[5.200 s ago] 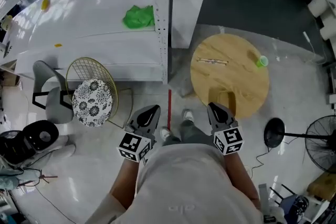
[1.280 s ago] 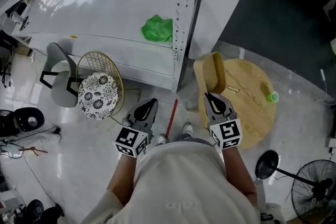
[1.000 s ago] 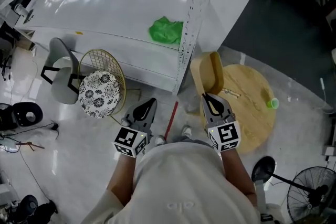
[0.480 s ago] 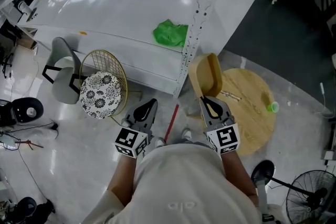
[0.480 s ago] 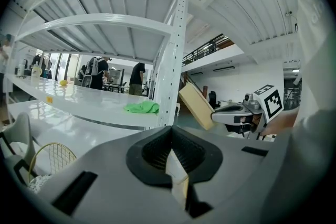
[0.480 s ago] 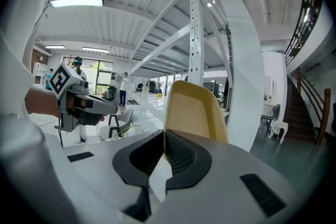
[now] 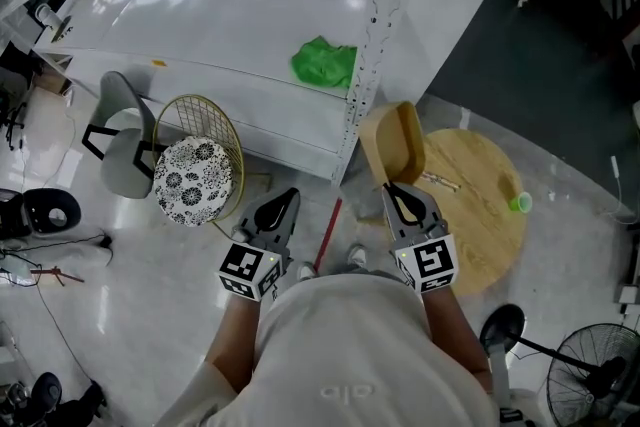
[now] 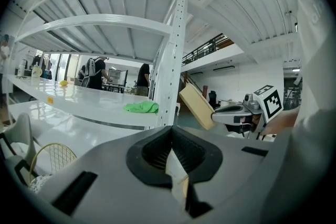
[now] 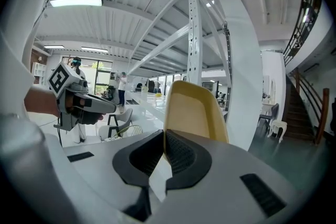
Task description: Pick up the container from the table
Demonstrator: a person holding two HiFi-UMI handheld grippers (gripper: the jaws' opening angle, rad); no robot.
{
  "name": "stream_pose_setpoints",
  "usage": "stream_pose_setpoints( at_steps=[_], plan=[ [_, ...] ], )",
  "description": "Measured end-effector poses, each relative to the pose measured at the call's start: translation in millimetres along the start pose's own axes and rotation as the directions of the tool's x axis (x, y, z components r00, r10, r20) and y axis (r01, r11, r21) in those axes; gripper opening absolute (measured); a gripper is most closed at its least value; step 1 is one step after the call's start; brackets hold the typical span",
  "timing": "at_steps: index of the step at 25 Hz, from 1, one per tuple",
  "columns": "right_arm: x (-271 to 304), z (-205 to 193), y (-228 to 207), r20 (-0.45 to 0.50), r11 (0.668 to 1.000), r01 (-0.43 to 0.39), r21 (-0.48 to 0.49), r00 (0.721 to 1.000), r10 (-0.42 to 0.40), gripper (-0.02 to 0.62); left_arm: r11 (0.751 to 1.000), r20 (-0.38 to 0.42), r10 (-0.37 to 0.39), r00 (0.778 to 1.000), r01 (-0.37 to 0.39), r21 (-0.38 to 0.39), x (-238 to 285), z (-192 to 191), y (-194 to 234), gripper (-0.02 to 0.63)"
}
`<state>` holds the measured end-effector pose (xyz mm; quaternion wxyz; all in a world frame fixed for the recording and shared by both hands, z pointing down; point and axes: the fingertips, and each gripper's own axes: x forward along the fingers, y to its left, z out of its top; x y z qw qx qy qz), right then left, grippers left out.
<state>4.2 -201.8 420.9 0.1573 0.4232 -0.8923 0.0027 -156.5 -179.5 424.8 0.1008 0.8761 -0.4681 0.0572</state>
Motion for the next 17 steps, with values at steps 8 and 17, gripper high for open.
stream_pose_setpoints(
  at_steps=[8, 17],
  plan=[
    [-8, -6, 0, -0.009, 1.0, 0.012, 0.01, 1.0, -0.012, 0.037, 1.0, -0.004, -0.012, 1.0, 0.012, 0.003, 0, -1, -7, 0.017],
    [-14, -13, -7, -0.02, 0.999, 0.027, 0.019, 0.999, -0.027, 0.037, 1.0, -0.013, -0.022, 1.0, 0.022, 0.005, 4, -4, -14, 0.017]
  ],
)
